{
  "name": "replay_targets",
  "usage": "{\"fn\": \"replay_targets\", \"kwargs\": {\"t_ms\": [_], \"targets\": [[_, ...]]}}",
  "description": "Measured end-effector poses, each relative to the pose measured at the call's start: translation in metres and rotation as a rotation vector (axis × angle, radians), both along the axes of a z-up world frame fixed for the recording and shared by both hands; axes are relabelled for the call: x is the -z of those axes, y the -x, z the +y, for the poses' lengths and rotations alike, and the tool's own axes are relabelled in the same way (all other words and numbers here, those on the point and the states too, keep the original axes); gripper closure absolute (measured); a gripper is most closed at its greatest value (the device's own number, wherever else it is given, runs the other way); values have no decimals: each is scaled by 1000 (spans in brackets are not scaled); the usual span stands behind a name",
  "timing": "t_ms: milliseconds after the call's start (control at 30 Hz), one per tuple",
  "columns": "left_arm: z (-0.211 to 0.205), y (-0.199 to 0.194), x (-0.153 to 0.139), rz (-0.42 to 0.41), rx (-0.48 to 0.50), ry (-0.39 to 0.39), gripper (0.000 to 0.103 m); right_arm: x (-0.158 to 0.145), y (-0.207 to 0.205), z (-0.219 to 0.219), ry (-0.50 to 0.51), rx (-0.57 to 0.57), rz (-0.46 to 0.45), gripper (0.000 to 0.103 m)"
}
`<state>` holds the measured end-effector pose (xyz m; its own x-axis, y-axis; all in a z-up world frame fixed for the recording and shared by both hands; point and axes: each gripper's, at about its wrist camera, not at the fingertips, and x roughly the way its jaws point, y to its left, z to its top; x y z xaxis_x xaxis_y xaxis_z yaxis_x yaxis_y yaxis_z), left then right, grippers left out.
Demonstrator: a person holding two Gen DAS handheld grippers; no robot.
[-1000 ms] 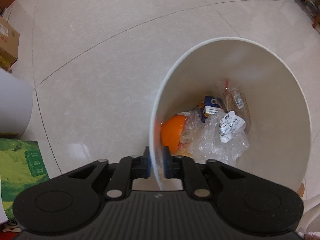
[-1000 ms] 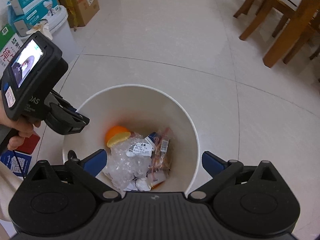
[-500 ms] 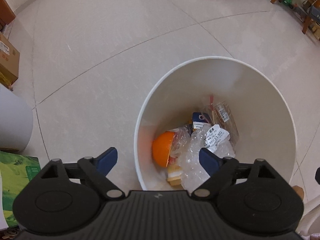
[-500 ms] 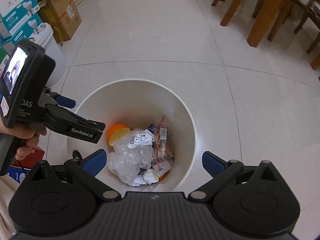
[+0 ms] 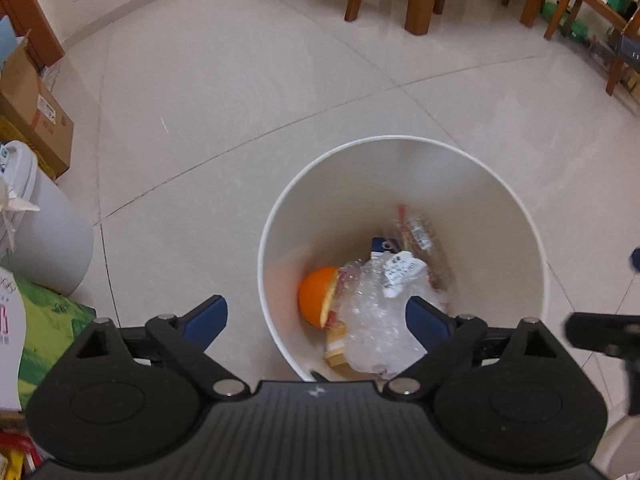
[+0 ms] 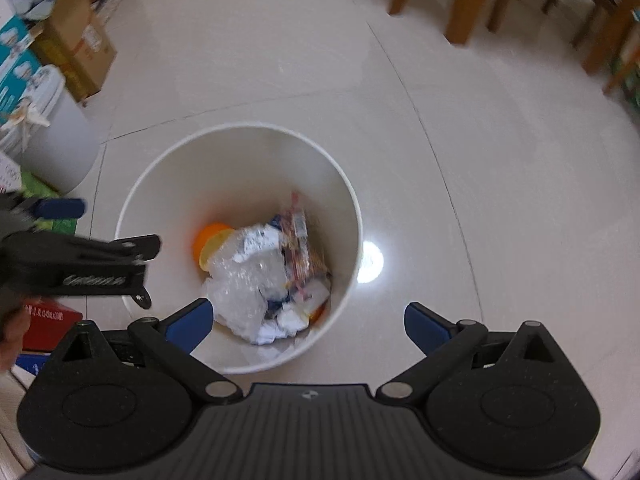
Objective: Organize objects
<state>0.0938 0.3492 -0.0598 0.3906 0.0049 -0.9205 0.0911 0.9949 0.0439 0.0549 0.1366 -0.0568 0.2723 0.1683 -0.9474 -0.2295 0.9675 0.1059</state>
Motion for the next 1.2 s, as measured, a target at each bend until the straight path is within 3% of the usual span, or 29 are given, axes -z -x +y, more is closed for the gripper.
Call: {"fn": "replay_targets", "kwargs": {"t_ms": [167, 467, 733, 1200], "targets": [[-9, 35, -22, -41, -18, -31, 5, 5, 13, -7, 22, 53, 34, 0], [-17, 69, -47, 39, -105, -47, 5, -19, 44, -15, 32, 82, -50, 0], [-24, 86, -80, 6, -141, -25, 5, -45, 62, -22, 10, 99, -96, 0], [-28, 96, -99, 7, -162, -46, 5, -67, 73, -27, 24, 89, -146, 0]]}}
